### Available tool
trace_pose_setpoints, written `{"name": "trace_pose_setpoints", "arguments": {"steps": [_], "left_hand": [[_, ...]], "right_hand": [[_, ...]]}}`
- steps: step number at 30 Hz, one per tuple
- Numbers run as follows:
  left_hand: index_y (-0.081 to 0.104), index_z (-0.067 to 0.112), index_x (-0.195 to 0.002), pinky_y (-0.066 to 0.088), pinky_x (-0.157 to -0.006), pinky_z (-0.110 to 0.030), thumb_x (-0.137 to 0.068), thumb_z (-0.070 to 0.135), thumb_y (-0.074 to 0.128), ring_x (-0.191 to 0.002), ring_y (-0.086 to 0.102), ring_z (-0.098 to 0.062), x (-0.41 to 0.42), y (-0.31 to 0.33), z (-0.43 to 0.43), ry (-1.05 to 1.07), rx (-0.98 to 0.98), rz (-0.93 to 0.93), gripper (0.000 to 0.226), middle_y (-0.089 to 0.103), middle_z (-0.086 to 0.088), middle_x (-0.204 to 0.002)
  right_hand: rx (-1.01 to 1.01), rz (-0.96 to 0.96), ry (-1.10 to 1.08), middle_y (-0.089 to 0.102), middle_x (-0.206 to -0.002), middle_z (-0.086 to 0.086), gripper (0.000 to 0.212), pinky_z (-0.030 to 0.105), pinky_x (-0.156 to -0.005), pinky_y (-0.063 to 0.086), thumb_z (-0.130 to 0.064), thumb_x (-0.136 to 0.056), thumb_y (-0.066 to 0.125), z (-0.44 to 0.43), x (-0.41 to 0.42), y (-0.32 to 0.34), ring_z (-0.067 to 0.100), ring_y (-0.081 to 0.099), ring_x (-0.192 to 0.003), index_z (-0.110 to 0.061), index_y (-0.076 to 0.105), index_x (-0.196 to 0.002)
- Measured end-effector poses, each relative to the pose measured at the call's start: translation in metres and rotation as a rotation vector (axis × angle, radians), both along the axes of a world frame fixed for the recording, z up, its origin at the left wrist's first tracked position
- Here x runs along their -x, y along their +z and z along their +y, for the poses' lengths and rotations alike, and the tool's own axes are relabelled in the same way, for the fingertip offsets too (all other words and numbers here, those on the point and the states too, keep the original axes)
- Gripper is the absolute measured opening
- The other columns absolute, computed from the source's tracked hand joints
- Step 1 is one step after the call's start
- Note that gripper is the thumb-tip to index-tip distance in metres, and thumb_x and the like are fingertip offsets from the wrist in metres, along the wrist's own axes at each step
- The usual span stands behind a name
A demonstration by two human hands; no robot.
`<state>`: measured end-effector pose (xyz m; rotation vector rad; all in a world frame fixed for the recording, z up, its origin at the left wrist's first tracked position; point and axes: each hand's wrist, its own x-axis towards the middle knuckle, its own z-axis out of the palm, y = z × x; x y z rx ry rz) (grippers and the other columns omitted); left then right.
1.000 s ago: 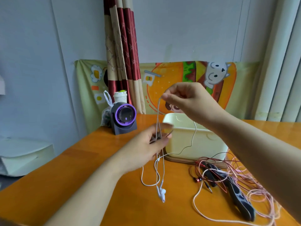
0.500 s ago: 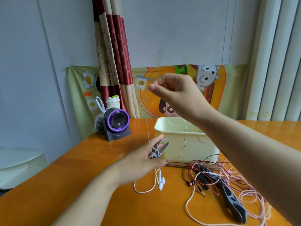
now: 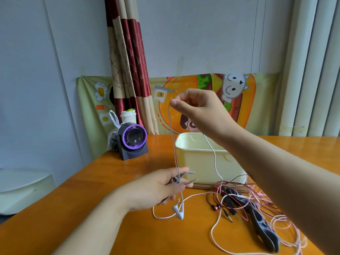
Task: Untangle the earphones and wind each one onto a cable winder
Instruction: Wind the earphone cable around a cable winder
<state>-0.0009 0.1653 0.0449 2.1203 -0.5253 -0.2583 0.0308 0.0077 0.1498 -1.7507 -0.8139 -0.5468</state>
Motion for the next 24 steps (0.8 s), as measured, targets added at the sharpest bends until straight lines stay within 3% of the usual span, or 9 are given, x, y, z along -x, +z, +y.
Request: {"name": "trace_pose_setpoints", "arguments": {"steps": [4, 7, 11, 14, 18, 22, 24], "left_hand": [[0.039, 0.034, -0.140, 0.043, -0.066, -0.018, -0.100, 0.022, 0.050, -0.069, 0.048, -0.002, 0.005, -0.006, -0.012, -0.054, -0.036, 0.004, 0.043, 0.066, 0.013, -0.119], [0.044, 0.048, -0.130, 0.044, -0.071, -0.018, -0.098, 0.033, 0.051, -0.069, 0.051, 0.003, 0.005, -0.011, -0.019, -0.081, -0.087, -0.012, 0.035, 0.067, 0.002, -0.106], [0.046, 0.051, -0.125, 0.041, -0.066, -0.014, -0.098, 0.037, 0.050, -0.064, 0.050, 0.005, 0.007, -0.014, -0.026, -0.090, -0.102, 0.010, 0.031, 0.055, 0.011, -0.079], [0.049, 0.056, -0.123, 0.041, -0.068, -0.017, -0.098, 0.039, 0.051, -0.067, 0.050, 0.003, 0.005, -0.020, -0.028, -0.112, -0.114, 0.016, 0.030, 0.061, 0.002, -0.085], [0.057, 0.047, -0.121, 0.041, -0.064, -0.019, -0.100, 0.024, 0.052, -0.065, 0.047, -0.003, 0.005, -0.026, -0.034, -0.139, 0.050, 0.098, 0.031, 0.068, -0.011, -0.116], [0.061, 0.026, -0.122, 0.030, -0.050, -0.015, -0.100, 0.006, 0.046, -0.055, 0.041, -0.002, 0.006, -0.028, -0.037, -0.086, 0.298, 0.223, 0.033, 0.070, -0.002, -0.105], [0.061, 0.023, -0.122, 0.029, -0.048, -0.015, -0.099, 0.006, 0.046, -0.054, 0.042, -0.003, 0.002, -0.033, -0.031, -0.006, 0.385, 0.247, 0.033, 0.069, -0.006, -0.101]], "right_hand": [[-0.002, 0.006, -0.021, 0.053, -0.068, 0.008, 0.018, 0.021, -0.051, 0.038, -0.023, -0.091, 0.063, 0.001, -0.006, 0.002, 0.013, 0.044, -0.057, -0.005, 0.064, -0.085], [-0.001, 0.004, -0.037, 0.054, -0.069, 0.008, 0.018, 0.022, -0.052, 0.038, -0.023, -0.091, 0.063, 0.003, -0.013, 0.000, 0.012, 0.045, -0.058, -0.006, 0.064, -0.085], [0.034, 0.000, -0.081, 0.055, -0.068, 0.004, 0.018, 0.018, -0.054, 0.037, -0.025, -0.090, 0.064, 0.006, -0.024, -0.008, 0.008, 0.044, -0.059, -0.009, 0.066, -0.082], [0.038, 0.025, -0.083, 0.052, -0.060, -0.004, 0.016, 0.015, -0.051, 0.036, -0.026, -0.090, 0.064, 0.007, -0.033, -0.014, 0.004, 0.043, -0.053, -0.016, 0.063, -0.078], [0.076, 0.033, -0.167, 0.053, -0.061, -0.006, 0.018, 0.017, -0.053, 0.037, -0.026, -0.090, 0.064, 0.008, -0.048, -0.031, 0.005, 0.045, -0.055, -0.015, 0.063, -0.076], [0.323, 0.155, -0.276, 0.060, -0.074, 0.000, 0.023, 0.023, -0.056, 0.038, -0.026, -0.090, 0.062, -0.001, -0.066, -0.064, 0.013, 0.053, -0.068, -0.004, 0.070, -0.088], [0.437, 0.208, -0.280, 0.063, -0.089, -0.001, 0.024, 0.024, -0.066, 0.041, -0.026, -0.090, 0.062, -0.010, -0.068, -0.078, 0.013, 0.056, -0.082, -0.007, 0.070, -0.102]]}}
